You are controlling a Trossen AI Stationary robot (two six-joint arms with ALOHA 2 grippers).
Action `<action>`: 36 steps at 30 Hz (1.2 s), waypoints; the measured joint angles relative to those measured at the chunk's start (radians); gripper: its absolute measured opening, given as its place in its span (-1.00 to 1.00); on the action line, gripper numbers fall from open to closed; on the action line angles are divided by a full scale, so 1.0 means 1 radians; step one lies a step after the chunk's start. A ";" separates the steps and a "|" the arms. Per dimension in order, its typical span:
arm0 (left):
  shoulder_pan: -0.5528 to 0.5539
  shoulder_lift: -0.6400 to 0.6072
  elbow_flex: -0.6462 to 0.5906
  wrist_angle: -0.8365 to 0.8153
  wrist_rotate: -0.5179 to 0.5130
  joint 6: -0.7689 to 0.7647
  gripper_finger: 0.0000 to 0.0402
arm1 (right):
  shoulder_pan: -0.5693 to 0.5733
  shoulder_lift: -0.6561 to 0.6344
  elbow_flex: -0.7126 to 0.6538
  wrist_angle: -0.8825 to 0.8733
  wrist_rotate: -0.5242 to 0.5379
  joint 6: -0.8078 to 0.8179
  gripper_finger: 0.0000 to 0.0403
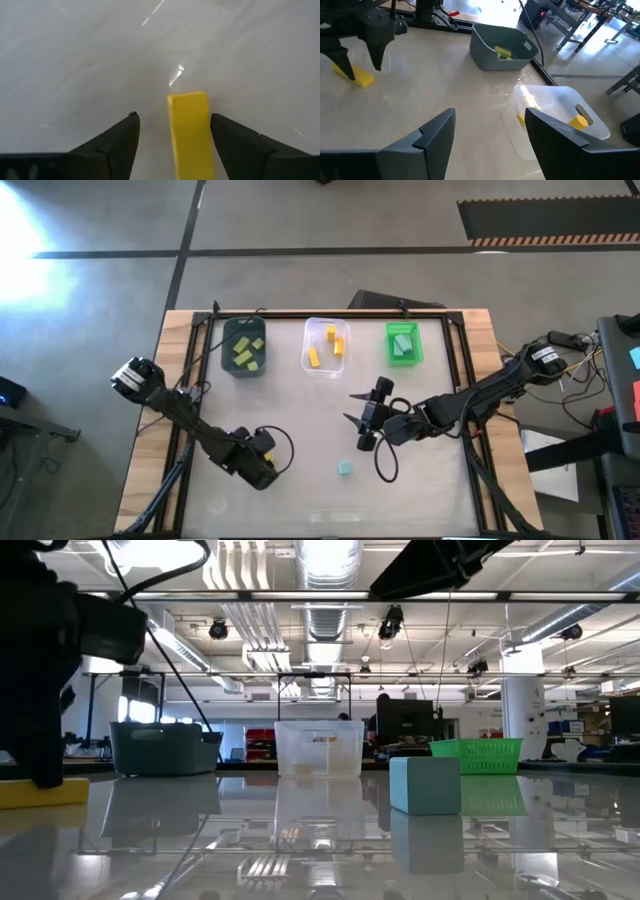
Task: Sort & place blocks by color
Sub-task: Put the yellow block into the transparent bin
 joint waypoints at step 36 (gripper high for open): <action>0.000 -0.080 -0.067 -0.024 -0.016 -0.001 0.05 | 0.000 0.001 0.000 0.007 0.004 0.054 0.14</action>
